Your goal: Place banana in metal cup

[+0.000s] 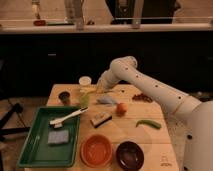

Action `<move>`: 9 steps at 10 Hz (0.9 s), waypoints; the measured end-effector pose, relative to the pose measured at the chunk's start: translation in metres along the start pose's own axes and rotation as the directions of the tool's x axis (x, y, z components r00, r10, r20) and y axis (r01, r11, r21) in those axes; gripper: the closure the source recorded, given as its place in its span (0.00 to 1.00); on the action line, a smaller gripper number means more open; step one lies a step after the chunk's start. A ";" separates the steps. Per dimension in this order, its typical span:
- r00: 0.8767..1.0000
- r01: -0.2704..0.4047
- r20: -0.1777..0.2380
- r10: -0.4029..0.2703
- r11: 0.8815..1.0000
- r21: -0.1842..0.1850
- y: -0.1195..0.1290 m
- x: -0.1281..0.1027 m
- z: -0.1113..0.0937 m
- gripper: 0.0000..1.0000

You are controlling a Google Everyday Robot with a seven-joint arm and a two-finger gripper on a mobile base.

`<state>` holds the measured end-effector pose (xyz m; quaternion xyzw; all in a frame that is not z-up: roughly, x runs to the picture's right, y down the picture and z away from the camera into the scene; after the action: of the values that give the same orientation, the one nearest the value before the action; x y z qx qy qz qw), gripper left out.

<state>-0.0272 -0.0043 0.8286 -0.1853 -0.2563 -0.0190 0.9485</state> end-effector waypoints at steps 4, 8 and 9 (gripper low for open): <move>1.000 0.001 0.001 -0.001 1.000 -0.001 0.000 -0.001 0.000 1.00; 1.000 0.020 0.003 -0.020 1.000 0.003 -0.002 -0.009 0.008 1.00; 1.000 0.029 0.006 -0.029 1.000 0.006 -0.004 -0.021 0.016 1.00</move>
<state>-0.0538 -0.0034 0.8323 -0.1789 -0.2617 -0.0313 0.9479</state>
